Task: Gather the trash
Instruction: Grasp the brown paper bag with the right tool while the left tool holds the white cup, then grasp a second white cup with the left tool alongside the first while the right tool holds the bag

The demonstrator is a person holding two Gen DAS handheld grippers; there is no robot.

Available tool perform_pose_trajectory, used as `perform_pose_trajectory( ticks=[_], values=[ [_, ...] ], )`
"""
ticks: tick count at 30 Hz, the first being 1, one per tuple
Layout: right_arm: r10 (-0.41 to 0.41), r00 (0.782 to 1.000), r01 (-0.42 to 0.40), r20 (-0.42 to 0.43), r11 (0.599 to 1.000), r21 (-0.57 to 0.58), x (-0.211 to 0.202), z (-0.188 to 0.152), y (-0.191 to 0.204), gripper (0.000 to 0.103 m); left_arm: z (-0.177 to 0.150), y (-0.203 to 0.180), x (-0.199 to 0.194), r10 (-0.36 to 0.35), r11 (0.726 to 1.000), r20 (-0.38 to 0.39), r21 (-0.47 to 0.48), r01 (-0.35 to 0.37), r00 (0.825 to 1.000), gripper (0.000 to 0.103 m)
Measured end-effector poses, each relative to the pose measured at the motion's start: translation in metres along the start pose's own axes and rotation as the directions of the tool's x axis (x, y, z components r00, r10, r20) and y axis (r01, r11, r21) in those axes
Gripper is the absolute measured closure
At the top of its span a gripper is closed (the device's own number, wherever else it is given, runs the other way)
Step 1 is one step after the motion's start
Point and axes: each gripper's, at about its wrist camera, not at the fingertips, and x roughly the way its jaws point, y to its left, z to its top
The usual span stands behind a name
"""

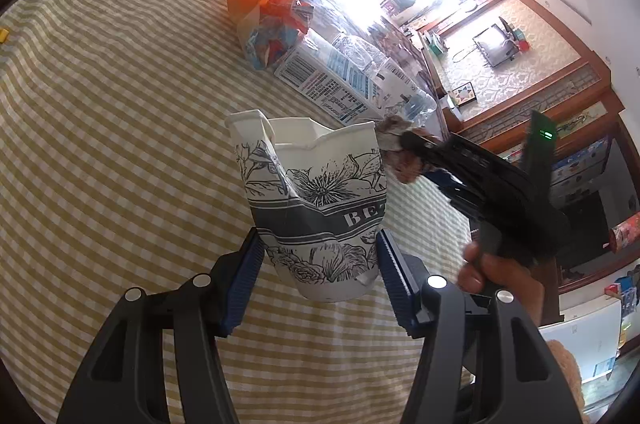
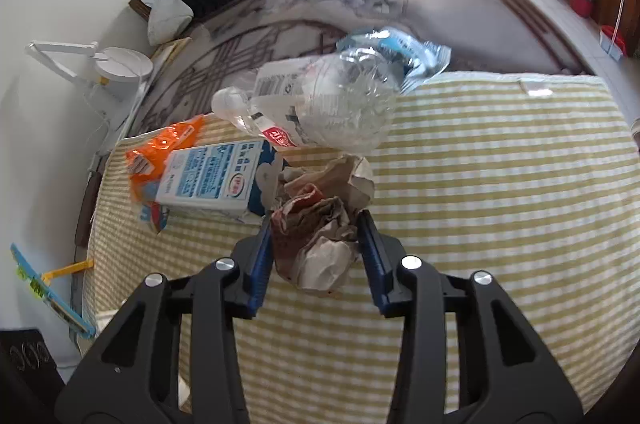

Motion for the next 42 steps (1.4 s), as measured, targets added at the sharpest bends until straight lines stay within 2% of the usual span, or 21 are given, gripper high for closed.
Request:
perform_pose_trajectory(
  ticks=[4, 8, 11, 14, 19, 26, 28, 32, 42],
  values=[
    [0.019, 1.0, -0.019, 0.019, 0.999, -0.026, -0.026, -0.01, -0.005, 0.065, -0.001, 0.001, 0.006, 0.02, 1.0, -0.002, 0.007, -0.02, 1.0, 0.048],
    [0.03, 0.999, -0.027, 0.032, 0.997, -0.075, -0.052, -0.023, -0.007, 0.065, -0.002, 0.001, 0.013, 0.007, 1.0, -0.016, -0.005, -0.007, 1.0, 0.048],
    [0.038, 0.999, -0.033, 0.038, 0.992, -0.125, -0.069, -0.034, -0.005, 0.065, -0.003, -0.003, 0.019, 0.033, 0.999, -0.009, 0.024, -0.033, 0.999, 0.048],
    [0.027, 0.998, -0.015, 0.058, 0.979, -0.203, -0.088, -0.045, -0.004, 0.065, -0.005, -0.008, 0.024, 0.062, 0.997, 0.001, 0.049, -0.062, 0.998, 0.048],
    [-0.029, 0.991, 0.07, 0.133, 0.944, -0.321, -0.108, -0.065, -0.006, 0.065, -0.006, -0.01, 0.032, 0.112, 0.991, 0.021, 0.067, -0.114, 0.993, 0.048],
    [0.015, 0.99, 0.033, 0.143, 0.944, -0.328, -0.115, -0.068, -0.019, 0.065, -0.008, -0.026, 0.042, 0.171, 0.971, 0.064, 0.159, -0.179, 0.983, 0.049],
    [0.028, 0.989, 0.02, 0.148, 0.949, -0.315, -0.119, -0.068, -0.024, 0.065, -0.01, -0.029, 0.046, 0.177, 0.969, 0.055, 0.165, -0.184, 0.983, 0.054],
    [0.043, 0.987, 0.001, 0.158, 0.962, -0.273, -0.127, -0.066, -0.037, 0.065, -0.013, -0.041, 0.047, 0.214, 0.957, 0.075, 0.185, -0.225, 0.974, 0.055],
    [0.044, 0.978, 0.008, 0.205, 0.97, -0.243, -0.148, -0.069, -0.056, 0.065, -0.026, -0.076, 0.04, 0.18, 0.958, 0.104, 0.206, -0.198, 0.978, 0.055]
  ],
)
